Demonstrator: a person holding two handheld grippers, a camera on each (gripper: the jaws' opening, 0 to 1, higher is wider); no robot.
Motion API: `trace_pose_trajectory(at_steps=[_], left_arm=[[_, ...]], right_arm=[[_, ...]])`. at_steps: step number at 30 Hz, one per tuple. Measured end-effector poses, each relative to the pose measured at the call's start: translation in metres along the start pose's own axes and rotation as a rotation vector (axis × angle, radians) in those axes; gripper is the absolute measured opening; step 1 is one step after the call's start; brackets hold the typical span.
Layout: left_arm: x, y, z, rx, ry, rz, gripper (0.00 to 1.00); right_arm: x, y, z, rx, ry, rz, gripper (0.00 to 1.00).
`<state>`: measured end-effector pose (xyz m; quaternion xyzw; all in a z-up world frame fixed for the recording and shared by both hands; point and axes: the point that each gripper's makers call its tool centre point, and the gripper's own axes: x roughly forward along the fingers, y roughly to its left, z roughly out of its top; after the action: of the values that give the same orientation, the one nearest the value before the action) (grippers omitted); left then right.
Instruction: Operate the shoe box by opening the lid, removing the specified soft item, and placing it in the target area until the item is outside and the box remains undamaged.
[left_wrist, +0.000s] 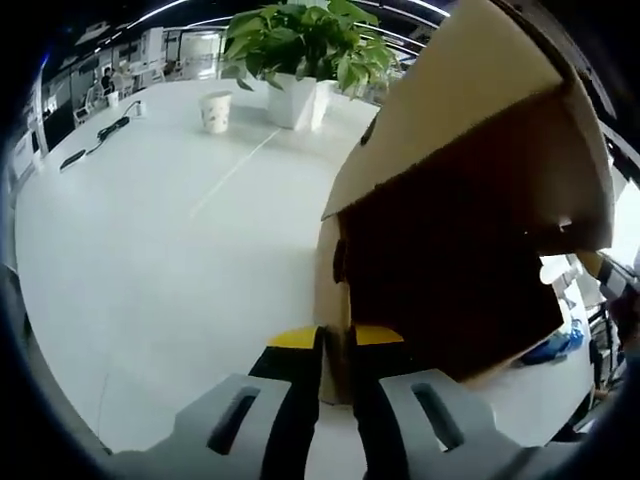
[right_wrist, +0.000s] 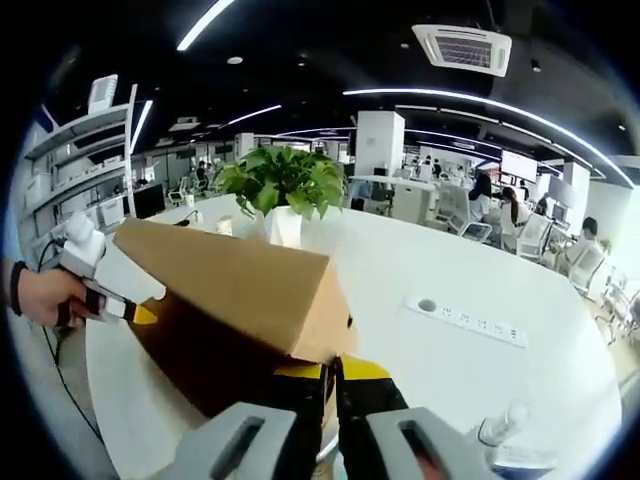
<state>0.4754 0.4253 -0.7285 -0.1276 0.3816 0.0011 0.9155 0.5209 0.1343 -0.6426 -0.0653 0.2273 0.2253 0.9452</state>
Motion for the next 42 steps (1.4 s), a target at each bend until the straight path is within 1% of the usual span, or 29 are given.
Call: trace_pose_trajectory(at_steps=[7,10,16,27,34,42], left_arm=[[0.000,-0.001,0.000,0.003,-0.001,-0.012,0.10],[0.000,-0.001,0.000,0.003,-0.001,-0.016,0.11],[0.000,-0.003,-0.001,0.011,-0.004,-0.023,0.12],[-0.004,-0.004,0.002,0.033,-0.014,-0.034,0.12],[-0.012,-0.004,0.005,0.053,-0.029,-0.039,0.13],[-0.024,-0.002,0.009,0.098,-0.054,-0.048,0.13]], right_arm=[[-0.002,0.001,-0.010,0.014,0.013,-0.003,0.00],[-0.003,0.000,-0.018,0.032,0.026,-0.003,0.00],[-0.003,0.007,-0.031,0.048,0.049,0.008,0.00],[-0.003,0.012,-0.038,0.065,0.067,0.016,0.00],[-0.006,0.014,-0.040,0.066,0.070,0.022,0.00],[-0.012,0.015,-0.044,0.061,0.077,0.026,0.00]])
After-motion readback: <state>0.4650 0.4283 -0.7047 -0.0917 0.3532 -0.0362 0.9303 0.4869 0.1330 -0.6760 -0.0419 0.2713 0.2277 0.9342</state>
